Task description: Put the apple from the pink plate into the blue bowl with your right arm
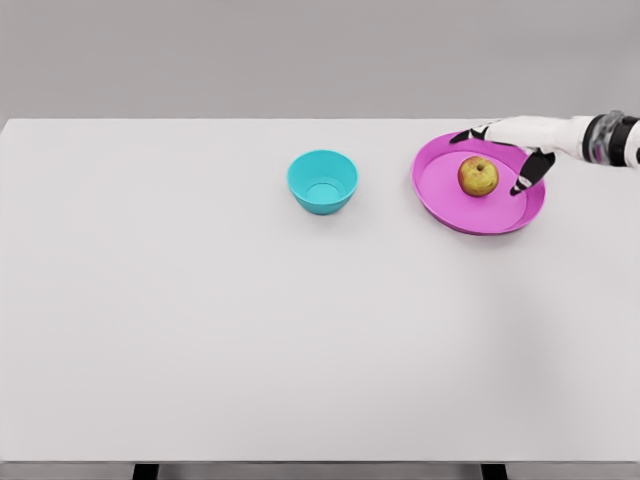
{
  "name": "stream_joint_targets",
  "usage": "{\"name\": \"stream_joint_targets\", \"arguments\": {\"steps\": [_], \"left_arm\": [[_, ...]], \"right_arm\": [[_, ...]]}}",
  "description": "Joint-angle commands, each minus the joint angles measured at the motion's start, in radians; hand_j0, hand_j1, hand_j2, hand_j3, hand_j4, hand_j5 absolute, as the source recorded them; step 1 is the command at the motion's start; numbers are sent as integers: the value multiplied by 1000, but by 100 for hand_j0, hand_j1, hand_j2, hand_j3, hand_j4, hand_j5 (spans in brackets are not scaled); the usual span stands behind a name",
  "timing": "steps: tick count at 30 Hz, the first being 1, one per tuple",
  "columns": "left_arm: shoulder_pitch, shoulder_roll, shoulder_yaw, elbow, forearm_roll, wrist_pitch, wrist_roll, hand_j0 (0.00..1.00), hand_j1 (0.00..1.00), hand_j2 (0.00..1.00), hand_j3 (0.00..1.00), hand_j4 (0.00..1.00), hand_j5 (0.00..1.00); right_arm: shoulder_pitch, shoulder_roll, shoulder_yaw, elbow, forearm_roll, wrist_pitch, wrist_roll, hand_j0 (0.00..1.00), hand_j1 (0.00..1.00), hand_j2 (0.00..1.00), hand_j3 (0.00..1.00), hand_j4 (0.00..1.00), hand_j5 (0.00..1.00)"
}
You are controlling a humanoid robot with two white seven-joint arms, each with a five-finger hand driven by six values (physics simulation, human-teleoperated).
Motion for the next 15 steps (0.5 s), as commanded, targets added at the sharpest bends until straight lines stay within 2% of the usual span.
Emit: {"name": "stream_joint_targets", "arguments": {"steps": [1,15], "left_arm": [[0,0,0,0,1,0,0,100,100,100,100,100,100],[0,0,0,0,1,0,0,100,100,100,100,100,100]], "right_arm": [[0,24,15,46,-2,2,0,100,100,100,100,100,100],[-49,93,49,184,1,2,0,100,100,100,100,100,100]]}}
